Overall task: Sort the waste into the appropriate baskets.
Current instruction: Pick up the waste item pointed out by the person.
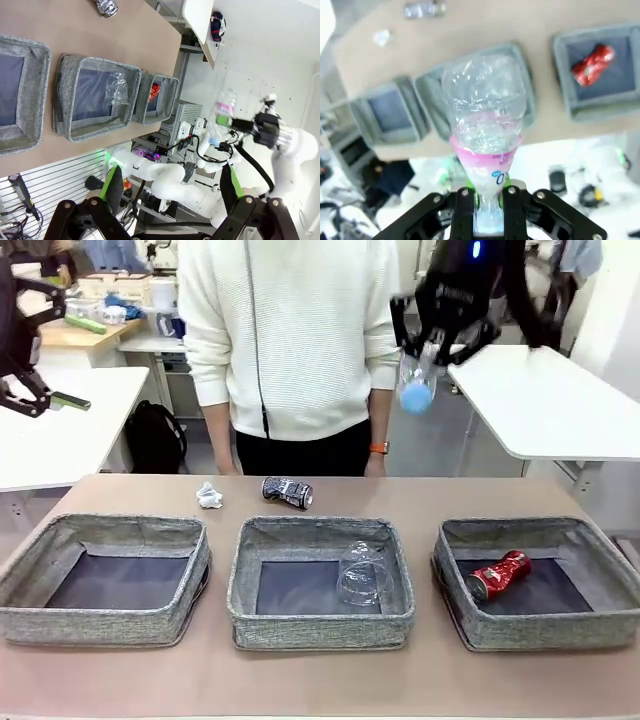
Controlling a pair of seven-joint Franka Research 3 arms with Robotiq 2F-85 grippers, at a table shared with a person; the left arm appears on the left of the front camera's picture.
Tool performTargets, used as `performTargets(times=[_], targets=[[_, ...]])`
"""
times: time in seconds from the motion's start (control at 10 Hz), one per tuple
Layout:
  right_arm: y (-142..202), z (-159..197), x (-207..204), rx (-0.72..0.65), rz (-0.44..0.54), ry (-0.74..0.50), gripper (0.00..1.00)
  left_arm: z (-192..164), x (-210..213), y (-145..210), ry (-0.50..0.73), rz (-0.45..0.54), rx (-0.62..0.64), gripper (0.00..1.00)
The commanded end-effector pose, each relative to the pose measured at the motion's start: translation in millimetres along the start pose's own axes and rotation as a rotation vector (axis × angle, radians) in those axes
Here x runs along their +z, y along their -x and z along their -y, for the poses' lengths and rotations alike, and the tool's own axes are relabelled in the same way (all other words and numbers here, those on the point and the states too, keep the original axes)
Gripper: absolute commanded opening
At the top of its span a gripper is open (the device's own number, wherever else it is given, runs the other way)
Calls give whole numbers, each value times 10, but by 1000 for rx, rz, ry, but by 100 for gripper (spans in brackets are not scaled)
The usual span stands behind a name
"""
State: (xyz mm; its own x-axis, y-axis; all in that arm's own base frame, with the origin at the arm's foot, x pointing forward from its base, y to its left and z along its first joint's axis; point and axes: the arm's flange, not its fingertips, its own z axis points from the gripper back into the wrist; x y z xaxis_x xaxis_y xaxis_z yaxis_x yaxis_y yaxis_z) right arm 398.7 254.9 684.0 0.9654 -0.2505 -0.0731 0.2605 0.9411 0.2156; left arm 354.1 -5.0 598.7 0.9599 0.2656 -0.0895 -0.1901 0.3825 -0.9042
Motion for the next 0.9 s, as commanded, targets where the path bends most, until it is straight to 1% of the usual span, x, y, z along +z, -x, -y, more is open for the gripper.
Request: performTargets(times=[0.0, 0.1, 0.2, 0.3, 0.5, 0.8], targets=[[-125, -439, 231, 43, -14, 99, 19, -2, 23, 13, -7, -9, -9, 100], [-7, -592, 335, 89, 7, 114, 19, -2, 23, 13, -7, -9, -9, 100], [102, -705, 439, 119, -2, 111, 19, -2, 23, 13, -7, -9, -9, 100], [223, -805, 512, 138, 22, 134, 19, -2, 23, 13, -7, -9, -9, 100], [400, -907, 541, 201, 29, 147, 19, -2, 23, 13, -7, -9, -9, 100], [608, -1027, 549, 216, 12, 124, 19, -2, 23, 13, -7, -9, -9, 100]])
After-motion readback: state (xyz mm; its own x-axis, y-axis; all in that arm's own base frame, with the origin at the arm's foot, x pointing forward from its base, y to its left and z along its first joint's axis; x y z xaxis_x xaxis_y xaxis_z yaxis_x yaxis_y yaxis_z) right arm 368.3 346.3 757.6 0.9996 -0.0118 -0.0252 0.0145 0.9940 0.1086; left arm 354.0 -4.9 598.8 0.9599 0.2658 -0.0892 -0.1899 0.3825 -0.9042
